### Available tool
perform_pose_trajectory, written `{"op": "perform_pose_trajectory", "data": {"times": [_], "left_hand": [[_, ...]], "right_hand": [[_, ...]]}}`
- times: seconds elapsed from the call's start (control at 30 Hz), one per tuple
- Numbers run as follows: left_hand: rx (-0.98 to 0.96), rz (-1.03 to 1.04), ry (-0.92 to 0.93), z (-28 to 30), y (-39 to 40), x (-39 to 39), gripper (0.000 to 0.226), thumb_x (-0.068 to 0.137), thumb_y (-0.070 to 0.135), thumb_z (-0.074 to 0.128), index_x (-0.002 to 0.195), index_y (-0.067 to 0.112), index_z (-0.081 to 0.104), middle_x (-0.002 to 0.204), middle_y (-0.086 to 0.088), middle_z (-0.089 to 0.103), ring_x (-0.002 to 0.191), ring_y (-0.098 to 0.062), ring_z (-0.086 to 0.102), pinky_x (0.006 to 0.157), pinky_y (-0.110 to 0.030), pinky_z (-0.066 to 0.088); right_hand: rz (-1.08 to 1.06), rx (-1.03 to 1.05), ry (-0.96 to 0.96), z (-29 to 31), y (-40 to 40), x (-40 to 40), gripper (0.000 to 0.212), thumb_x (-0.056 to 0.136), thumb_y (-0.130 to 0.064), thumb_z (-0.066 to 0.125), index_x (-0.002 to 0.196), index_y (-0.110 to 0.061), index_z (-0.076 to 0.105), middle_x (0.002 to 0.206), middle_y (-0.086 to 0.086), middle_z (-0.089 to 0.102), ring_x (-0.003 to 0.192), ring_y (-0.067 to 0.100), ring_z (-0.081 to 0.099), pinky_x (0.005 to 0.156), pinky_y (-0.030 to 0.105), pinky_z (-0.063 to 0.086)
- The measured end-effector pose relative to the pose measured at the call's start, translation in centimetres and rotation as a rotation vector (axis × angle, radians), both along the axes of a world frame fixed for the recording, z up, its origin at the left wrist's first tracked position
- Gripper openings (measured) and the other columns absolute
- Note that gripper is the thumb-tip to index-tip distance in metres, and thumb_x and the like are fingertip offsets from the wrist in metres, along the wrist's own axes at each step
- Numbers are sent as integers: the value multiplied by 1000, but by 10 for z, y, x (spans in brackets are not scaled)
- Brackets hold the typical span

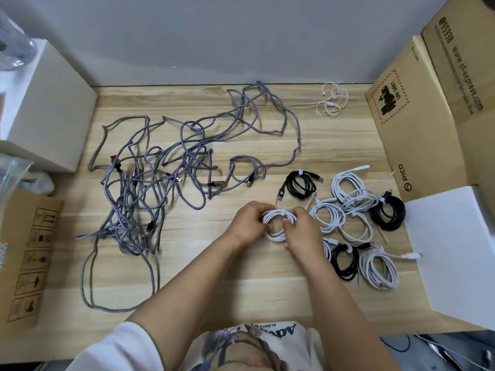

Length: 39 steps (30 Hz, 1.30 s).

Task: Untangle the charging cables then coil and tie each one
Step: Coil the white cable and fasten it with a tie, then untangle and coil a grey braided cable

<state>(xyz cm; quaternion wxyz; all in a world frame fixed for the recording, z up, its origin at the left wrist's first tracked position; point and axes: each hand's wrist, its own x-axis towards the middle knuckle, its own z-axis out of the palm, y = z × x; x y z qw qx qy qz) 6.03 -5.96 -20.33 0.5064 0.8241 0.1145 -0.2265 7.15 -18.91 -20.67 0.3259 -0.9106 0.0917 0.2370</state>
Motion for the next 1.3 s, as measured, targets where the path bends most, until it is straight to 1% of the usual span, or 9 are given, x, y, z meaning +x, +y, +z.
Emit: {"op": "perform_pose_trajectory", "data": {"times": [0.17, 0.43, 0.6, 0.77, 0.9, 1.03, 1.1, 1.2, 1.3], "left_hand": [[206, -135, -52, -9, 2, -1, 57, 77, 10, 69, 131, 17, 53, 128, -6, 51, 121, -26, 39, 88, -10, 17], [216, 4, -157, 4, 8, -17, 53, 84, 15, 66, 134, 16, 49, 131, -5, 47, 124, -24, 35, 98, -19, 23], [277, 150, -285, 13, 46, -57, 37, 83, 10, 64, 119, 17, 60, 120, -2, 55, 117, -23, 46, 101, -34, 35], [722, 376, -369, 21, 86, -103, 27, 78, 16, 65, 103, 25, 67, 124, -3, 56, 118, -29, 47, 98, -52, 29], [977, 568, -221, 18, 100, -127, 65, 63, 14, 78, 123, 26, 55, 150, -16, 24, 137, -36, 16, 100, -65, 18], [782, 600, 112, 4, 113, -140, 88, 75, 28, 74, 146, 35, 22, 157, -13, -7, 142, -38, -6, 101, -70, 17], [634, 612, 203, -6, 117, -141, 86, 82, 30, 66, 148, 37, 10, 157, -10, -9, 143, -36, -2, 102, -70, 18], [619, 635, 130, -15, 116, -140, 65, 91, 20, 50, 146, 32, 17, 155, -11, 15, 139, -40, 16, 103, -65, 24], [511, 764, -158, -11, 130, -135, 59, 83, -5, 42, 135, 23, 37, 133, -9, 50, 117, -33, 51, 92, -42, 42]], "right_hand": [[111, -97, -13, 7, -3, 6, 30, 91, -24, 55, 118, -12, 54, 117, 11, 61, 108, 30, 56, 87, 38, 45], [219, -332, -165, 34, -5, 3, 32, 93, -31, 49, 123, -20, 54, 127, 4, 54, 120, 26, 44, 87, 35, 42], [273, -241, -310, 51, 9, -4, 27, 93, -26, 51, 117, -18, 59, 120, 2, 56, 118, 23, 44, 87, 32, 38], [418, 7, -329, 49, 52, -3, 25, 90, -20, 56, 115, -15, 61, 116, 4, 58, 114, 24, 49, 92, 32, 38], [551, 4, -344, 41, 89, 8, 36, 90, -18, 55, 125, -13, 53, 127, 6, 52, 121, 25, 44, 97, 33, 36], [702, -238, -335, 27, 110, 19, 47, 90, -21, 52, 135, -18, 42, 137, 3, 45, 130, 23, 37, 105, 34, 25], [735, -319, -287, 21, 113, 24, 46, 89, -17, 51, 134, -18, 42, 135, 6, 50, 127, 26, 41, 102, 35, 30], [624, -184, -245, 15, 111, 29, 35, 88, -11, 53, 122, -19, 54, 118, 10, 61, 112, 31, 54, 86, 36, 43], [449, 101, -310, 19, 111, 33, 19, 88, -14, 61, 105, -20, 65, 105, 1, 67, 99, 21, 59, 83, 32, 45]]}}
